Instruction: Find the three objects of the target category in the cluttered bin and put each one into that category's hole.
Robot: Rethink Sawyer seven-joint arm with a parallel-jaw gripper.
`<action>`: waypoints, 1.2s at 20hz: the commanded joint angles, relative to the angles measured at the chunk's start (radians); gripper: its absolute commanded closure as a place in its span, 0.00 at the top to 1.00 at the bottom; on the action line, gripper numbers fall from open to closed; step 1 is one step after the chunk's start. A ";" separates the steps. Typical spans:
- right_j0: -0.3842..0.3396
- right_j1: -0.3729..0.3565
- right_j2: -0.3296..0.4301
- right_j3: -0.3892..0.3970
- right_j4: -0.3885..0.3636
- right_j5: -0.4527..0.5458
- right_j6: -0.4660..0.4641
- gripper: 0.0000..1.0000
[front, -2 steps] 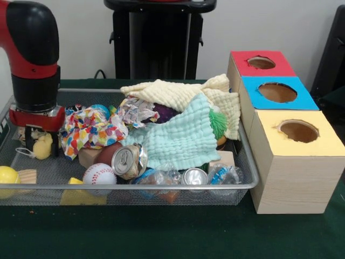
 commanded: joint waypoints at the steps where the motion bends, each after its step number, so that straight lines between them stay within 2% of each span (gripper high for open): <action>1: -0.029 0.097 -0.045 0.005 -0.038 -0.014 0.112 0.00; 7: -0.030 0.095 -0.035 -0.006 -0.038 0.008 0.090 0.00; 10: -0.033 0.065 -0.013 0.003 -0.039 0.014 0.075 0.00; 12: -0.038 0.007 0.029 0.022 -0.041 0.023 0.048 0.00; 16: -0.004 -0.132 0.094 0.014 -0.037 0.113 -0.034 0.00; 18: 0.006 -0.166 0.117 0.012 -0.036 0.141 -0.059 0.00; 24: 0.022 -0.239 0.165 0.060 -0.027 0.151 -0.052 0.00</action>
